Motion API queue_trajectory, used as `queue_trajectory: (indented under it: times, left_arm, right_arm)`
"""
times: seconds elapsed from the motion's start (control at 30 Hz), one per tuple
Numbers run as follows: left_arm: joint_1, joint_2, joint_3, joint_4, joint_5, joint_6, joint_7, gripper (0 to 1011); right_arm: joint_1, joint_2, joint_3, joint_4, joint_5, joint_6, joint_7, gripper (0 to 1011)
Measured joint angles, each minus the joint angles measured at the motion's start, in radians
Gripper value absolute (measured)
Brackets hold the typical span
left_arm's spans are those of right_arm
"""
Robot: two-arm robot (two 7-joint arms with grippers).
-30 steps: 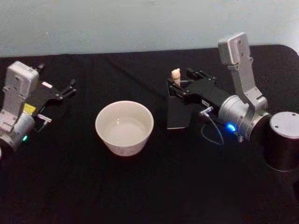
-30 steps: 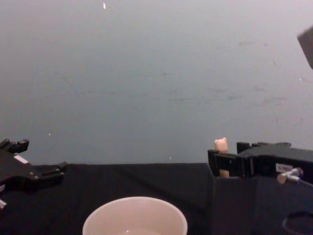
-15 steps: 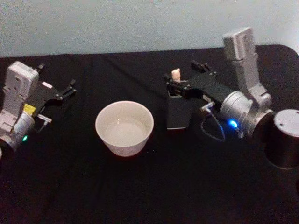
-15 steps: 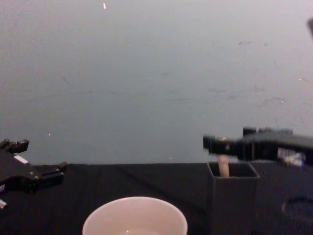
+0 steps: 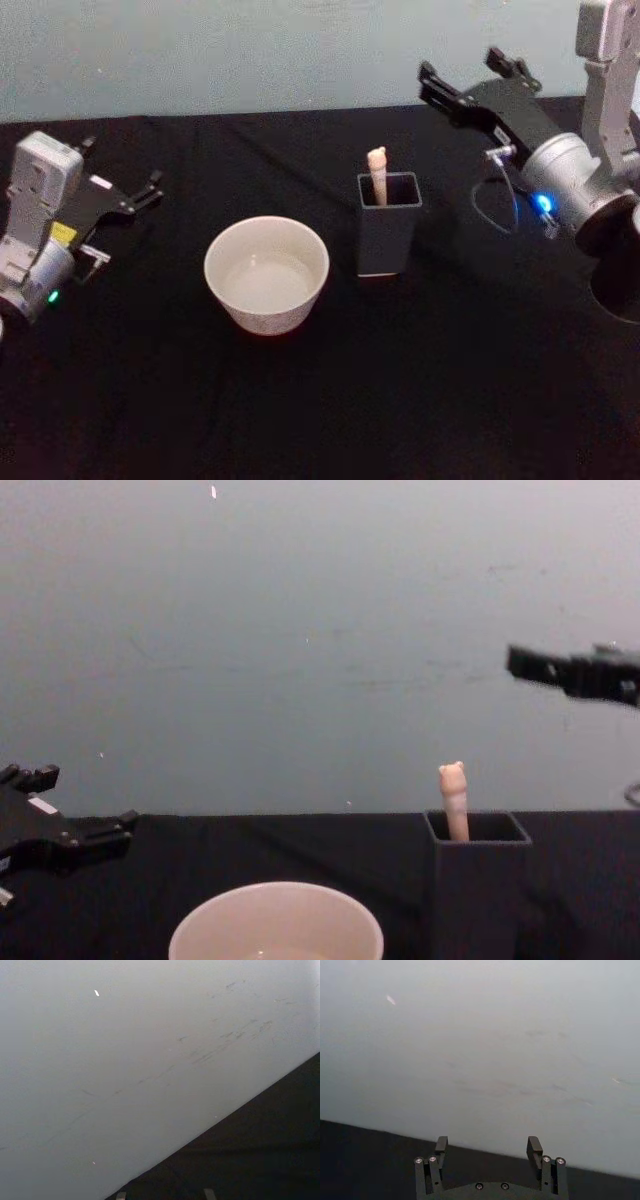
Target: Pick up the stirring spoon with one hand, stir inside the cup, then place it back in its original position.
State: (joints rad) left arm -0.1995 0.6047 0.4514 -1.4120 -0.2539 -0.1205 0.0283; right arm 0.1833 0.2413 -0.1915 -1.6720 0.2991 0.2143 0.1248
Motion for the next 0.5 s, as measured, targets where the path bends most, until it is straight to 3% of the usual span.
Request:
queue_trajectory:
  times: [0.1,0.33,0.5]
  left_arm:
    - [0.0,0.0,0.0,0.0,0.0,0.0,0.0,1001]
    - [0.0,0.0,0.0,0.0,0.0,0.0,0.0,1001]
    - [0.0,0.0,0.0,0.0,0.0,0.0,0.0,1001]
  right_arm:
    - [0.008,-0.001,0.005,0.071,-0.042,-0.016,-0.022,1003]
    - [0.0,0.0,0.002,0.176,-0.093,-0.028,-0.028,1003]
    - [-0.006,0.0,-0.004,0.211,-0.117,-0.015,-0.028,1003]
